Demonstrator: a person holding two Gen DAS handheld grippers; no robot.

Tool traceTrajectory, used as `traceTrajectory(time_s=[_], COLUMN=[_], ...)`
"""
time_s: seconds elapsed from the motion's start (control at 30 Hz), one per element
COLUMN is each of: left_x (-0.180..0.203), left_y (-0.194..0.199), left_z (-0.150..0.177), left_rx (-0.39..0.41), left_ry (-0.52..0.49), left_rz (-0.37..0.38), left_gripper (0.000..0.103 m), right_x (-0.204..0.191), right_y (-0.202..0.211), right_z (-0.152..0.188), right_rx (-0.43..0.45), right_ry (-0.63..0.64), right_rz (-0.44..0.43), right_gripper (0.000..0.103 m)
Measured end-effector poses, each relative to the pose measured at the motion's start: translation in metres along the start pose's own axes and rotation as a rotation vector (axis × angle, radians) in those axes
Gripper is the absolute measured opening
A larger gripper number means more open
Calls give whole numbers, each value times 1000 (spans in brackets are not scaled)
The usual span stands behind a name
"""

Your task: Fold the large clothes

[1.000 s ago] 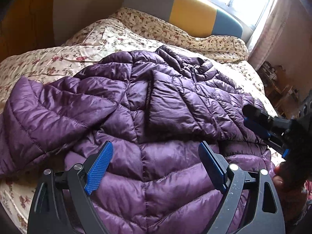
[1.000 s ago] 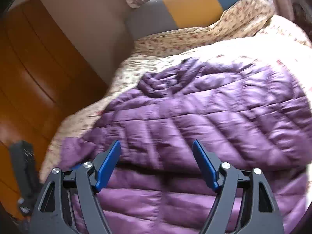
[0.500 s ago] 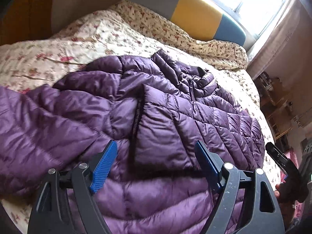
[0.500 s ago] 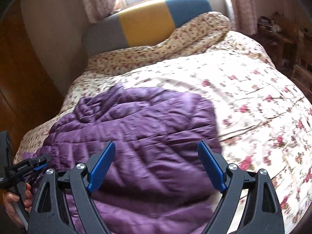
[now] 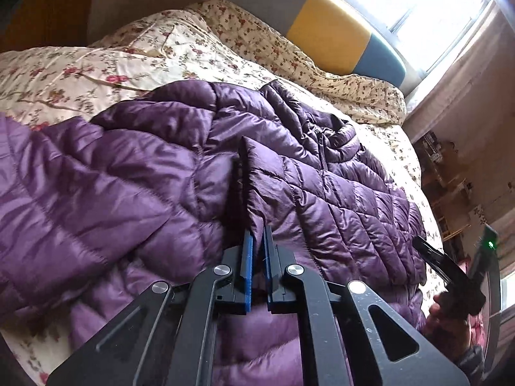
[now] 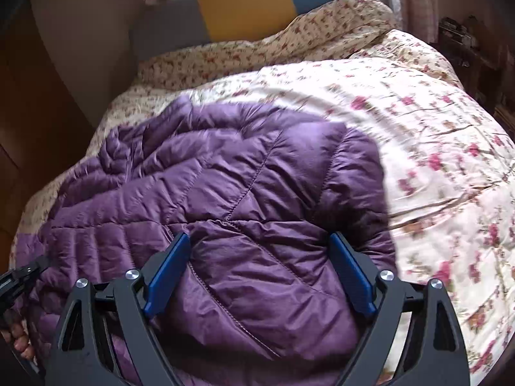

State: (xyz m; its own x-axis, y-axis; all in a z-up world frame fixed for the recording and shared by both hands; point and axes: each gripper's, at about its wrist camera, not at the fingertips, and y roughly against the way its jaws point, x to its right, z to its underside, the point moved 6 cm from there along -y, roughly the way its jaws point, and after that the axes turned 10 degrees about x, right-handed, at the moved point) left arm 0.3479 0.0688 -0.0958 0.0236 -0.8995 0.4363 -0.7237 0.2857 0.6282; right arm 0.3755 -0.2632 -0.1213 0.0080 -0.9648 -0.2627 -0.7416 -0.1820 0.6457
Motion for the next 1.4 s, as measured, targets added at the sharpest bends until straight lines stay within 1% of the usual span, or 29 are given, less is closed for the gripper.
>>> traceTrajectory(time_s=[0.07, 0.1, 0.23, 0.27, 0.3, 0.33, 0.37, 0.4, 0.47, 0.5, 0.53, 0.63, 0.67, 0.7, 0.77, 0.83, 0.9, 0.97, 1.03, 1.1, 1.23, 1.33, 1.37, 1.4], left_x=[-5, -9, -13, -12, -12, -9, -6, -3, 9, 17, 25, 46, 50, 52, 51, 42, 32, 25, 24, 24, 22, 22, 21, 15], left_y=[5, 6, 6, 8, 12, 22, 28, 34, 43, 48, 48, 37, 29, 22, 1, -19, -32, -38, -42, -42, -30, -6, 2, 15], left_z=[4, 6, 12, 12, 11, 8, 6, 4, 0, -1, -2, -2, -1, 1, 8, 15, 22, 27, 29, 28, 25, 23, 23, 23], left_rx=[1, -3, -12, -4, 7, 45, 72, 102, 135, 152, 154, 128, 110, 94, 42, 0, -31, -15, 5, 11, 9, 38, 50, 74], left_ry=[0, -6, -46, -53, -60, -64, -65, -67, -91, -108, -128, -187, -200, -206, -222, -232, -215, -204, -220, -210, -163, -107, -95, -75], left_rz=[-8, -21, -59, -76, -101, -108, -106, -108, -108, -92, -78, -63, -60, -62, -82, -127, -134, -130, -140, -139, -96, -69, -70, -91], left_gripper=[6, 6, 6, 16, 33, 44, 61, 63, 63, 63, 63, 63, 61, 56, 55, 55, 54, 54, 55, 55, 55, 63, 72, 78], right_x=[-9, -13, -20, -21, -20, -20, -19, -19, -18, -19, -19, -21, -21, -22, -22, -22, -22, -22, -21, -22, -21, -22, -23, -23], right_y=[-12, -17, -30, -32, -33, -35, -35, -35, -35, -34, -34, -33, -33, -32, -32, -32, -33, -33, -33, -33, -32, -32, -32, -32], right_z=[7, 10, 17, 18, 18, 18, 18, 19, 19, 19, 19, 19, 19, 19, 19, 20, 20, 20, 20, 21, 20, 20, 20, 20], right_rx=[-24, -25, -23, -22, -21, -22, -21, -20, -18, -17, -17, -15, -14, -13, -11, -8, -7, -7, -6, -4, -1, 0, 0, 1], right_ry=[57, 83, 161, 173, 177, 174, 170, 170, 173, 172, 172, 174, 176, 177, 177, 175, 176, 178, 179, 180, 185, 188, 189, 188], right_rz=[55, 82, 162, 175, 178, 175, 171, 170, 172, 172, 171, 174, 176, 177, 177, 174, 173, 175, 177, 178, 180, 183, 183, 184], right_gripper=[94, 96, 99, 100, 100, 100, 100, 100, 100, 100, 100, 100, 100, 100, 101, 101, 101, 101, 101, 101, 101, 101, 101, 101])
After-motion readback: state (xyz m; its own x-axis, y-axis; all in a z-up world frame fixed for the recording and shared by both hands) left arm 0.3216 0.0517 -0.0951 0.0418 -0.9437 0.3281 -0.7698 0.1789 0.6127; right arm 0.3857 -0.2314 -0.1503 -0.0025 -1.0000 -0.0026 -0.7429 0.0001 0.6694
